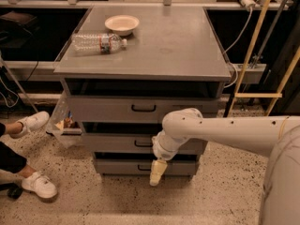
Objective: Open middle drawer
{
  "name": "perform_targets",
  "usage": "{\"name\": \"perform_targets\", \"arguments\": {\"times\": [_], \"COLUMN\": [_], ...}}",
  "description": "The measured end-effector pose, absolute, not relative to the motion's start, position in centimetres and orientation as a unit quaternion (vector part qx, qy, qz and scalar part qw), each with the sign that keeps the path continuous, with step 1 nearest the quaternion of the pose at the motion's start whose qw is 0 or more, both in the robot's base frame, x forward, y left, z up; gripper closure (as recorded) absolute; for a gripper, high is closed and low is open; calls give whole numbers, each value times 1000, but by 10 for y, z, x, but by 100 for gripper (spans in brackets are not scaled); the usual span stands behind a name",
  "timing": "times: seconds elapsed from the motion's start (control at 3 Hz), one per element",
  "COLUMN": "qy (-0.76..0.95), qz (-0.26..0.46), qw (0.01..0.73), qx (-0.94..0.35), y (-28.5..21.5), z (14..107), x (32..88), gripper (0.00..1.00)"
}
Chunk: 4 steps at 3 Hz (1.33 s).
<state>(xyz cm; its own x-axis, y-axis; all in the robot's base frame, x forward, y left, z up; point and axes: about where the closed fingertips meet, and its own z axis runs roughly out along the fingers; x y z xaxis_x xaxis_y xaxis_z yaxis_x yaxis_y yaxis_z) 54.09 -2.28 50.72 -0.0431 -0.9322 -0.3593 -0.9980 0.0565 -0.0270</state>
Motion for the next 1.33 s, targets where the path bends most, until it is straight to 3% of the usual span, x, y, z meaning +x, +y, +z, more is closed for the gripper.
{"name": "perform_targets", "arguments": {"times": [0.67,1.0,1.33], "qy": [741,738,752], "qz": [52,44,57], "qw": [263,291,259], "qx": [-615,-607,-604], "y": [-96,-92,-84], "z": [509,515,479], "x": [597,610,627], "gripper": [0,0,0]}}
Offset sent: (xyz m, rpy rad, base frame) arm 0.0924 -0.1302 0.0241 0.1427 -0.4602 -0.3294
